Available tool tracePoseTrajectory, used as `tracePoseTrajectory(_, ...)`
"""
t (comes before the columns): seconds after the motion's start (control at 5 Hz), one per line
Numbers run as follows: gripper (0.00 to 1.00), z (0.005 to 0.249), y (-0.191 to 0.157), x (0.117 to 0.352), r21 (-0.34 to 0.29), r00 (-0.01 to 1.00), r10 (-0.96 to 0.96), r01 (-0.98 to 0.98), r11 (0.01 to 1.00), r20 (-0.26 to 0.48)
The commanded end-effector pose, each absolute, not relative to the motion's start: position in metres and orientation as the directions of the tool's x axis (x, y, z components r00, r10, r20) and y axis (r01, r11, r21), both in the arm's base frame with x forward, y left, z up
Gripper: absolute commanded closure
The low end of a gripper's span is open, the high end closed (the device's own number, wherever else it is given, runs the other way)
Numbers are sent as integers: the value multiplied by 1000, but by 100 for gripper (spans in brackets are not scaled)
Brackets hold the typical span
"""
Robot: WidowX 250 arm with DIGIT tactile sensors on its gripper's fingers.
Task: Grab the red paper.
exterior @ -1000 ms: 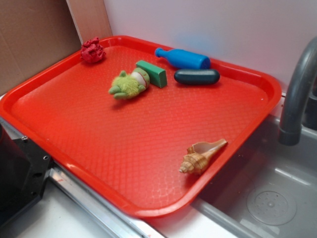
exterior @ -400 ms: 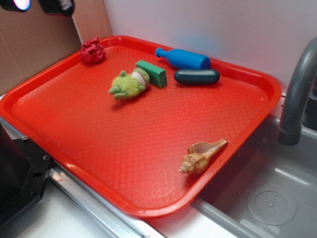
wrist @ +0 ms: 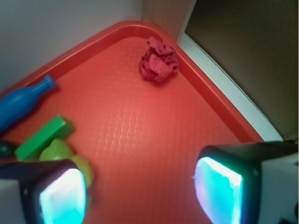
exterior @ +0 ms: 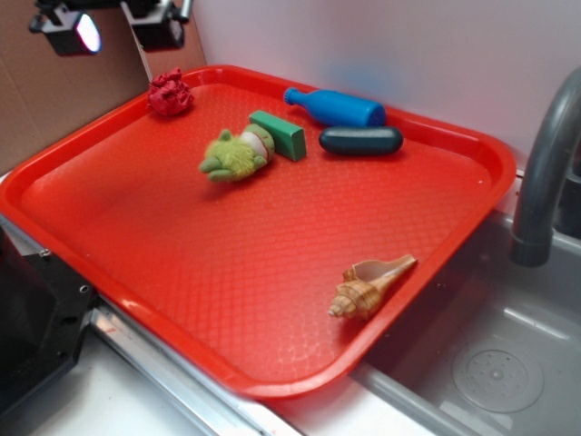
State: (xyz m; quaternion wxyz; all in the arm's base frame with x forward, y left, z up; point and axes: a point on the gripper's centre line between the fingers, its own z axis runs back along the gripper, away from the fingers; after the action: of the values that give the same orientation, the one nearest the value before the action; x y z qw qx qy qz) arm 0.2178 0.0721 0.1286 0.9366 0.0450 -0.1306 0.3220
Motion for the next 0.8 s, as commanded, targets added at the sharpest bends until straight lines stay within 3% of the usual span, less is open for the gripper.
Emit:
tracePoseTrajectory(0.0, 0, 138, 83, 217, -11, 736, 604, -632, 775, 305)
tracePoseTrajectory(0.4, 0, 138, 83, 217, -11, 736, 604, -632, 775, 305)
tracePoseTrajectory(0.6, 0, 112, 95, 226, 28, 677, 657, -703, 711, 333)
